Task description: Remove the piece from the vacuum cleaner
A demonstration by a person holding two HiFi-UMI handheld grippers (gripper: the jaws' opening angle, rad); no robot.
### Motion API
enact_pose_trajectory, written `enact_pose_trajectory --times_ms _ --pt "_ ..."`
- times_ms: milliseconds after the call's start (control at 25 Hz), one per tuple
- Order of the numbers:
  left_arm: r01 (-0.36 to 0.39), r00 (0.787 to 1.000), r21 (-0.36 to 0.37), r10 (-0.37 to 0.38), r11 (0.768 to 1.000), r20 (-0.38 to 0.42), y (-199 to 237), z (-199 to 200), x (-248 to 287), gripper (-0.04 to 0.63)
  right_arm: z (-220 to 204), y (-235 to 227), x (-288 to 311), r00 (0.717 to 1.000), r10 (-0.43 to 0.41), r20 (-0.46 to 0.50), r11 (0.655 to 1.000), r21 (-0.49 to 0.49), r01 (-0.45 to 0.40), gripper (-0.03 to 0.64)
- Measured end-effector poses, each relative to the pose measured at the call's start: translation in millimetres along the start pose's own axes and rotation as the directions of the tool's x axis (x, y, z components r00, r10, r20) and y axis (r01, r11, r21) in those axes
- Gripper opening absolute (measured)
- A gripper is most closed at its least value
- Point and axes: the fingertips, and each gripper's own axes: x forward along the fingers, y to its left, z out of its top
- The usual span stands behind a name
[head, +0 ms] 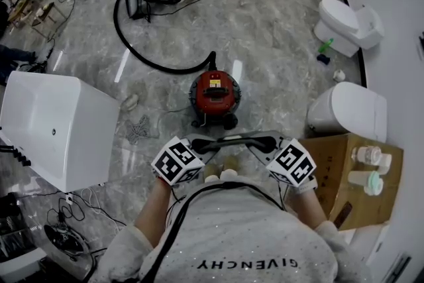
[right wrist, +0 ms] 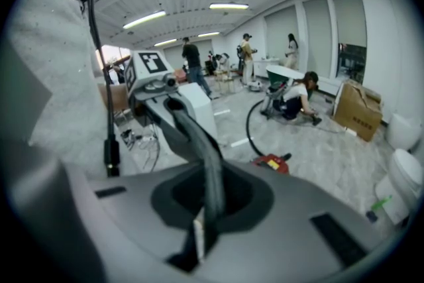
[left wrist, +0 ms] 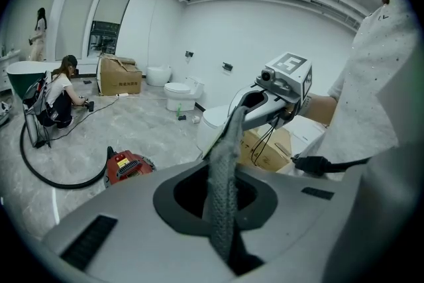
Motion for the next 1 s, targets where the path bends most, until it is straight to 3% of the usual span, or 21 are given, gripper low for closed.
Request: enact_pose_trajectory --times_ms 1000 --pt "0.02 0.999 -0.02 -0.02 1.0 -0.044 -11 -11 7 0.032 -14 7 -1 0.998 0.045 -0.054 0.999 -0.003 -0.045 0.023"
